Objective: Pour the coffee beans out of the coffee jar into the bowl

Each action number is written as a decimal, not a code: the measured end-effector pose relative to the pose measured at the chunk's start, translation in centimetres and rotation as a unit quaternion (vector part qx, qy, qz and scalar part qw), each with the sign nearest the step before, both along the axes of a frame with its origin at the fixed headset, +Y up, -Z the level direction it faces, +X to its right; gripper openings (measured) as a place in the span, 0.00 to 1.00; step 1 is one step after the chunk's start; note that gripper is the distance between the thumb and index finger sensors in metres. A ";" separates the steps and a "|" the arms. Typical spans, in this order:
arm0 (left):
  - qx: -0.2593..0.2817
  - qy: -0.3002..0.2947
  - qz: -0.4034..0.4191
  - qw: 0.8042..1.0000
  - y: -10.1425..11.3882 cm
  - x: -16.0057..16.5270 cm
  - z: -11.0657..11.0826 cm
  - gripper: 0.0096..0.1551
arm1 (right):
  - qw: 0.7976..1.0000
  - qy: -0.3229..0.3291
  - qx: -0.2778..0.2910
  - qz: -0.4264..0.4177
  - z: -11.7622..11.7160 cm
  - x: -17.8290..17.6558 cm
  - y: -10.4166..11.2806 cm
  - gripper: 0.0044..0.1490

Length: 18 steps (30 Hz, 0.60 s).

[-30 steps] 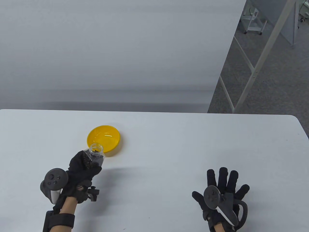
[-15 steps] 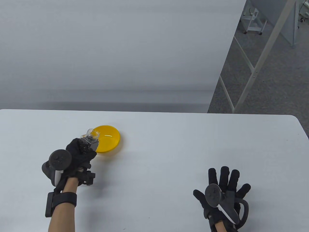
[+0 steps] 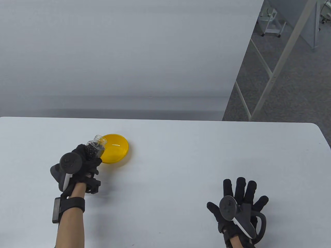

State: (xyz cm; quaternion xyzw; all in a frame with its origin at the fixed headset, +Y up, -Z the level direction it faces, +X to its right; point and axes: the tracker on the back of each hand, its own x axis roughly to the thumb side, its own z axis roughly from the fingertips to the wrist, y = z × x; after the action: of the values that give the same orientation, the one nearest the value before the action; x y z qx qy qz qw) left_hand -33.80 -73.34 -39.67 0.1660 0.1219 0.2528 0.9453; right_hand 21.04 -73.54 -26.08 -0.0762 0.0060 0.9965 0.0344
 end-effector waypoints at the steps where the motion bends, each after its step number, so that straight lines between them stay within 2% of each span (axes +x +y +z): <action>1: -0.002 0.001 -0.009 1.000 0.0 0.0 -0.1 0.58 | 1.000 0.000 -0.002 0.001 0.0 0.0 0.0 0.64; 9: -0.015 0.014 -0.050 0.999 0.3 -0.1 -1.5 0.58 | 1.000 0.000 -0.007 0.004 -0.1 -0.1 -0.1 0.64; 18: -0.026 0.025 -0.088 0.995 -0.4 -0.7 -1.8 0.58 | 1.000 -0.004 -0.022 0.002 -0.4 0.0 -0.4 0.64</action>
State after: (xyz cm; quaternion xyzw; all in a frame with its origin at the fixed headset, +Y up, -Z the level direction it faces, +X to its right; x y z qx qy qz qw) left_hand -34.47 -73.72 -41.48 0.1580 0.1373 0.1607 0.9646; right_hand 21.07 -73.93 -26.51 -0.0806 0.0272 0.9959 0.0312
